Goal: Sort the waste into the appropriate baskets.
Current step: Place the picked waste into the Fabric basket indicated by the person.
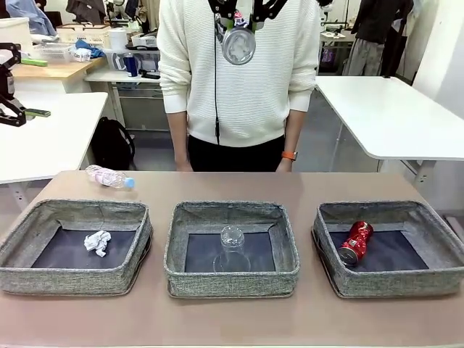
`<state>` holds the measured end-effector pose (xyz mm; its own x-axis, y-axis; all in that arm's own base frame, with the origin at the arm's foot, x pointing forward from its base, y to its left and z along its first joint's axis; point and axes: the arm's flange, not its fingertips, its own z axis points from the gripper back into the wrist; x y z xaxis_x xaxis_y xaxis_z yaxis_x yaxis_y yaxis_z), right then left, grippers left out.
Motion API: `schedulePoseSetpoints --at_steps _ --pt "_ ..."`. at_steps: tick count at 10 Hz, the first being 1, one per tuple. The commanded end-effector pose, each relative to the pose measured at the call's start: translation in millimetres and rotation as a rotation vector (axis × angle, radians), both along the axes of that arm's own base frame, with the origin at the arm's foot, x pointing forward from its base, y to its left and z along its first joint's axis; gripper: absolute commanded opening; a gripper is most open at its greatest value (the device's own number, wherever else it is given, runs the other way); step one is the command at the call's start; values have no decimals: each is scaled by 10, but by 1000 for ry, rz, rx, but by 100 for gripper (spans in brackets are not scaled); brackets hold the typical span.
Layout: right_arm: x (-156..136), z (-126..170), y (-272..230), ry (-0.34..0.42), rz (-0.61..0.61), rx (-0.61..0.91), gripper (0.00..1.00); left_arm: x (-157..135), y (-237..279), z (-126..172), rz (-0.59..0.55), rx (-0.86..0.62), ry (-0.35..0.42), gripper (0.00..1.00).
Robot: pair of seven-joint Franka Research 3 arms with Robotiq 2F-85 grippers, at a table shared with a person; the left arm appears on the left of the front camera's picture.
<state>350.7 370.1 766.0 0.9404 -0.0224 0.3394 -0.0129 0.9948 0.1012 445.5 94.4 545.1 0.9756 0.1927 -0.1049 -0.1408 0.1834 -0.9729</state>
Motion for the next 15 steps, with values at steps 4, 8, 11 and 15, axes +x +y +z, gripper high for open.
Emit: schedulePoseSetpoints --at_steps 4,8,11,15 --pt "-22 7 -9 8 -2 20 29 -14 1 27 -3 -14 -8 100" --pt "-22 7 -9 8 -2 20 29 -14 1 27 -3 -14 -8 100" --pt "-22 7 -9 8 -2 20 29 -14 1 27 -3 -14 -8 100" --pt "-22 7 -9 8 -2 20 29 -14 1 27 -3 -14 -8 100"
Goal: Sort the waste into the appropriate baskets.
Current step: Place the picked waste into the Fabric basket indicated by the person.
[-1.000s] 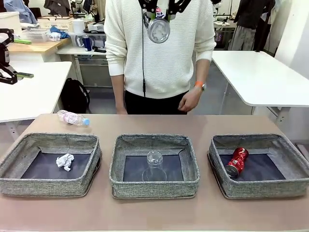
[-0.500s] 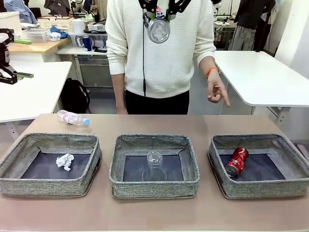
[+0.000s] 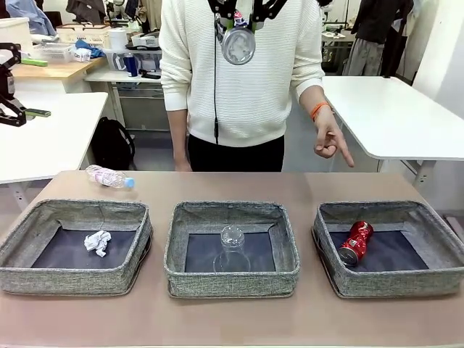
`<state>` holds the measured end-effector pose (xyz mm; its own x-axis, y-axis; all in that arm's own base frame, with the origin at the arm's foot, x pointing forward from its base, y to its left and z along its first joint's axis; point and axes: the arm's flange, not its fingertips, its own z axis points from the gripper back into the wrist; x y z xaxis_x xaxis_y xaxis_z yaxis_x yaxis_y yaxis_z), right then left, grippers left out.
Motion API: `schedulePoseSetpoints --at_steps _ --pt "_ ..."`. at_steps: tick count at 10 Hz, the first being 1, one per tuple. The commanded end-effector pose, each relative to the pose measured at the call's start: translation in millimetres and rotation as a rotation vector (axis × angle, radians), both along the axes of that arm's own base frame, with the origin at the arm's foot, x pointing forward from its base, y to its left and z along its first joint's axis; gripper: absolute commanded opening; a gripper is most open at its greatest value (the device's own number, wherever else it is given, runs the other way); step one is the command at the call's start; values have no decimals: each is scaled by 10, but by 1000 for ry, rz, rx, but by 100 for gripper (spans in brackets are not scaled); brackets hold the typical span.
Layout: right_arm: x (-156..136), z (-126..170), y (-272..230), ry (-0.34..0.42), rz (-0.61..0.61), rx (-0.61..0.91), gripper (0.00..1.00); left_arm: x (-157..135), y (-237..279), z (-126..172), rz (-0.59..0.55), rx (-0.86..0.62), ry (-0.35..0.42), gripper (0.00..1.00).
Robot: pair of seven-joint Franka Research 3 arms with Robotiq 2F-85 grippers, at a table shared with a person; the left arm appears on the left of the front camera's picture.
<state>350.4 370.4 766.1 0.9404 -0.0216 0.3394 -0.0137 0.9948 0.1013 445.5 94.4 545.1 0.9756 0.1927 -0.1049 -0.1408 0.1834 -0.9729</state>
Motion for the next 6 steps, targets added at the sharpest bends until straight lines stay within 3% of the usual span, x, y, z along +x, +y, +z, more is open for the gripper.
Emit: schedulePoseSetpoints --at_steps 1,2,3,6 --pt "-19 7 -11 8 -3 20 29 -14 1 27 -3 -14 -8 100" --pt "0 0 0 0 0 0 29 -14 1 27 -3 -14 -8 100" --pt "-46 -147 -278 -41 106 -50 29 -14 1 27 -3 -14 -8 100" --pt "-166 -713 -1166 18 142 -40 29 -14 1 27 -3 -14 -8 100"
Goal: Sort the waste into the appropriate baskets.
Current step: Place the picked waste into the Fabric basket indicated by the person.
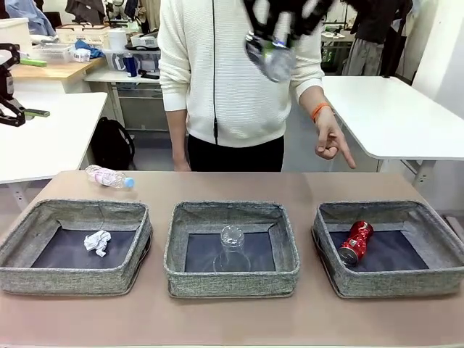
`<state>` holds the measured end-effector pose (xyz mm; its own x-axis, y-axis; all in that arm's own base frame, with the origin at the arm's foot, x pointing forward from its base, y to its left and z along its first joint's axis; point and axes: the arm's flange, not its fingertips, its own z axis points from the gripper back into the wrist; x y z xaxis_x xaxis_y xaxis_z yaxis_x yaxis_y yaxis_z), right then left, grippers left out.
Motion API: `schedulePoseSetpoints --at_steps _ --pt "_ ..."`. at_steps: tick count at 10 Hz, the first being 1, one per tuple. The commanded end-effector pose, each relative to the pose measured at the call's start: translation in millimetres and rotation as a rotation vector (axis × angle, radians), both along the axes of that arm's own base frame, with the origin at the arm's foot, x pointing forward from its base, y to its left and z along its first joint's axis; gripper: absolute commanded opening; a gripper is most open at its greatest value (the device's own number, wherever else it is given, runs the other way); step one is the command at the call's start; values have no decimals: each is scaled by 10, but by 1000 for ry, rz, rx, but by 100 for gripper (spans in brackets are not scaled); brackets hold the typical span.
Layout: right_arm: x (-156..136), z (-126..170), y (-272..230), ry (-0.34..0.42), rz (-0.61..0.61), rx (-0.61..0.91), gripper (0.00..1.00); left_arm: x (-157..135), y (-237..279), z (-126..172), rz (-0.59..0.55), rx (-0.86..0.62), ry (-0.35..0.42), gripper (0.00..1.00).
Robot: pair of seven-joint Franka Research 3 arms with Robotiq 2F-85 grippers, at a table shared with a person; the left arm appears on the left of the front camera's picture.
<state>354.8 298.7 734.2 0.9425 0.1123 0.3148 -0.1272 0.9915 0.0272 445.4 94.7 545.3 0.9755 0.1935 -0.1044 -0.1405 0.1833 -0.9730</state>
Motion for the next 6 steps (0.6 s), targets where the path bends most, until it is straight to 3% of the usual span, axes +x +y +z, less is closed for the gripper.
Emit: schedulePoseSetpoints --at_steps 1,6 --pt "-253 -646 -843 47 12 64 29 -13 -2 25 -4 -14 -8 100" --pt "-241 -1928 -2208 94 -222 -107 29 -13 -2 25 -4 -14 -8 100"
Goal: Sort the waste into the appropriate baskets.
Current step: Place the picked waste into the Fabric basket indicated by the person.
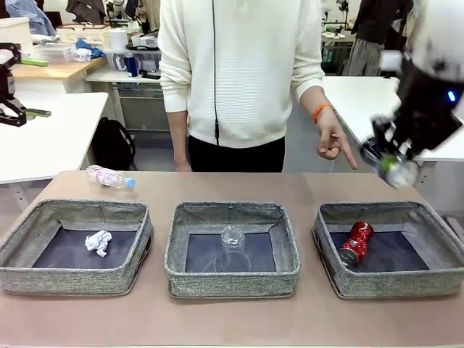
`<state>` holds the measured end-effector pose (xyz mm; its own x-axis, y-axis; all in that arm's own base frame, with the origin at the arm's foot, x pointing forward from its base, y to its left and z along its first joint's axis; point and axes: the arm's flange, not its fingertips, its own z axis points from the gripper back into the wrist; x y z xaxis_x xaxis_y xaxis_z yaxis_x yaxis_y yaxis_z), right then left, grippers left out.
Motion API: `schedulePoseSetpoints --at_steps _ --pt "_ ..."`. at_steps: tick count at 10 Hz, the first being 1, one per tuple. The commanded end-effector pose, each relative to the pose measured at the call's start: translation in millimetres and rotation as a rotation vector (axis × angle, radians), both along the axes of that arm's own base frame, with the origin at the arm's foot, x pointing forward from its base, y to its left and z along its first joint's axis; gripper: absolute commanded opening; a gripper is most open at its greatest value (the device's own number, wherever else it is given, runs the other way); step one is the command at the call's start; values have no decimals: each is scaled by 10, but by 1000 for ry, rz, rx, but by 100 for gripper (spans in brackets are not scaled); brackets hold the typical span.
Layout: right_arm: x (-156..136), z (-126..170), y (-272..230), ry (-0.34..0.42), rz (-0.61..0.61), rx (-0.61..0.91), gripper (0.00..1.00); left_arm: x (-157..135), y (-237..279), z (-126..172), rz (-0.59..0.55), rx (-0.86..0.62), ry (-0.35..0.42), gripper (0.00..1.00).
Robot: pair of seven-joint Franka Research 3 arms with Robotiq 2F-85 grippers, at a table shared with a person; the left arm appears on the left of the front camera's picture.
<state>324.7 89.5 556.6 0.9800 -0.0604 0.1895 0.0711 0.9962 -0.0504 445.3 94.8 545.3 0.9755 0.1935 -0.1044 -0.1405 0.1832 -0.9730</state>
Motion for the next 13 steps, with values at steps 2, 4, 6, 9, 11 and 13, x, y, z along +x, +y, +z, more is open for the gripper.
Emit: schedulePoseSetpoints --at_steps 2,4,6,9,11,13 --pt "189 -631 -463 11 -111 39 29 -13 -3 25 -4 -13 -8 100" --pt "273 -944 -621 58 -173 69 29 -13 -3 25 -4 -13 -8 100" --pt "295 -987 -632 49 -188 79 29 -13 -3 25 -4 -13 -8 100" --pt "314 -978 -625 44 -172 89 87 -13 -3 25 -4 -13 -8 100" --pt "315 -979 -620 40 -183 83 100 -13 -3 25 -4 -13 -8 100" --pt "315 -973 -617 35 -189 84 100 -13 -3 25 -4 -13 -8 100"
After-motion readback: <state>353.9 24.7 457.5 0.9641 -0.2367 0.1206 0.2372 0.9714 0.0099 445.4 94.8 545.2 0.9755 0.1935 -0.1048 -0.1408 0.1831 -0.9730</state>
